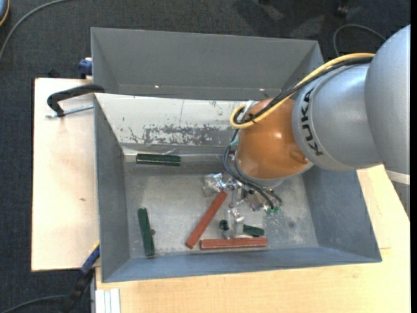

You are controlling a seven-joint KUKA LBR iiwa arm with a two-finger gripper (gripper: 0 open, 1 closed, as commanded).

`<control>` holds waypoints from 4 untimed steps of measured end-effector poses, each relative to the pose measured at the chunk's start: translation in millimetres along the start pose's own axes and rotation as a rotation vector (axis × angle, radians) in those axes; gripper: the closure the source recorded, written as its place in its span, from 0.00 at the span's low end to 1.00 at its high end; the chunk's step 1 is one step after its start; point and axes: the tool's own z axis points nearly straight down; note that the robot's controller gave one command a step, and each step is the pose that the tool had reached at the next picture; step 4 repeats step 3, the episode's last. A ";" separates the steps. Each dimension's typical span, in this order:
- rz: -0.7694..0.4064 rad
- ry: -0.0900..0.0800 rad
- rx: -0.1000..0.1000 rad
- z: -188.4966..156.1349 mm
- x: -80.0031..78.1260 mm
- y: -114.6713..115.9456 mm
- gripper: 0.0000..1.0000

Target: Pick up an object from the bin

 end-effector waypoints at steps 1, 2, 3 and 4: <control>-0.004 0.001 -0.003 -1.3 0.1 4.1 1.00; 0.073 -0.008 0.000 -129.2 -0.6 2.1 1.00; -0.213 -0.006 0.000 -219.6 -16.2 -6.3 1.00; -0.213 -0.006 0.000 -219.6 -16.2 -6.3 1.00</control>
Offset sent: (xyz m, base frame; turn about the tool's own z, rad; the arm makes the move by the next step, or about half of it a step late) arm 0.0000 0.0000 0.0000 0.0000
